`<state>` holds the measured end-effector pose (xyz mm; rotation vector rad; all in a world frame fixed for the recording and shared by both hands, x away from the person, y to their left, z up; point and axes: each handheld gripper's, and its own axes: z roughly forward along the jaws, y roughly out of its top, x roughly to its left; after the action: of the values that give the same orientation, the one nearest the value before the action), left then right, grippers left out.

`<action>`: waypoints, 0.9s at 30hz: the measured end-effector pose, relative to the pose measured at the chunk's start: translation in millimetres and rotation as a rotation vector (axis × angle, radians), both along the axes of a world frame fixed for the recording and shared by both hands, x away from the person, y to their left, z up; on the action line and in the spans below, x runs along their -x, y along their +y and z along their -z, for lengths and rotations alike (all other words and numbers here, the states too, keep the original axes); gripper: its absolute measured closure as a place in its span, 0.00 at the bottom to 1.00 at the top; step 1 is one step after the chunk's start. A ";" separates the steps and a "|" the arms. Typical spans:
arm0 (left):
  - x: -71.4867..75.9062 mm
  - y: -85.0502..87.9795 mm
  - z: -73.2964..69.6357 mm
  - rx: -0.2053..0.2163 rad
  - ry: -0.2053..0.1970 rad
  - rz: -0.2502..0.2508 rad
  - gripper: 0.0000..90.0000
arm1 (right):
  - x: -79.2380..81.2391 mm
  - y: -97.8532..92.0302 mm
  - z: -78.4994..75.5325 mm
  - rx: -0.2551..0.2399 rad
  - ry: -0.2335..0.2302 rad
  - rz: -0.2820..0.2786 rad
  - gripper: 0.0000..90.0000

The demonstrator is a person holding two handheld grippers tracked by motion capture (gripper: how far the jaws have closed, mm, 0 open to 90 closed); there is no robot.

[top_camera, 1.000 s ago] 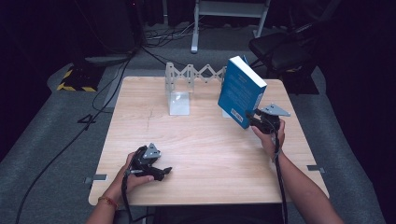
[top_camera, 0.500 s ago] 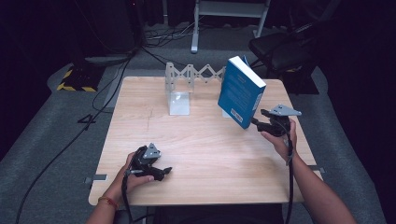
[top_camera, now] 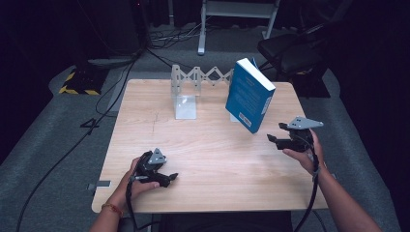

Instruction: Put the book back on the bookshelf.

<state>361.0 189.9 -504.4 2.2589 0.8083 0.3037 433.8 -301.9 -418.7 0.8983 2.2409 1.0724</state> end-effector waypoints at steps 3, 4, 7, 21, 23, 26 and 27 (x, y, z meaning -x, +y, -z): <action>0.0 0.0 0.0 0.001 0.000 -0.001 0.18 | 6.4 -6.9 1.0 0.010 -0.004 -0.003 0.35; 0.0 0.0 0.0 0.000 0.000 0.000 0.18 | 8.9 -9.4 1.0 0.008 -0.011 -0.007 0.35; 0.0 0.0 0.0 0.000 0.000 0.000 0.18 | 15.7 -16.5 1.3 0.016 -0.020 -0.011 0.36; 0.0 0.0 0.0 0.000 0.000 0.000 0.18 | 41.2 -52.8 25.9 0.045 0.003 -0.091 0.33; 0.0 0.0 0.0 0.000 0.000 0.000 0.18 | 43.5 -62.5 33.6 0.046 0.025 -0.071 0.32; -0.1 0.0 0.0 -0.001 0.000 0.001 0.18 | 47.5 -76.4 44.8 0.051 0.057 -0.060 0.36; -0.1 0.0 0.0 -0.001 0.000 0.001 0.18 | 49.4 -82.8 49.4 0.052 0.064 -0.045 0.35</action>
<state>361.1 189.9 -504.3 2.2599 0.8074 0.3039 384.4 -384.8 -468.2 0.8762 2.3405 1.0131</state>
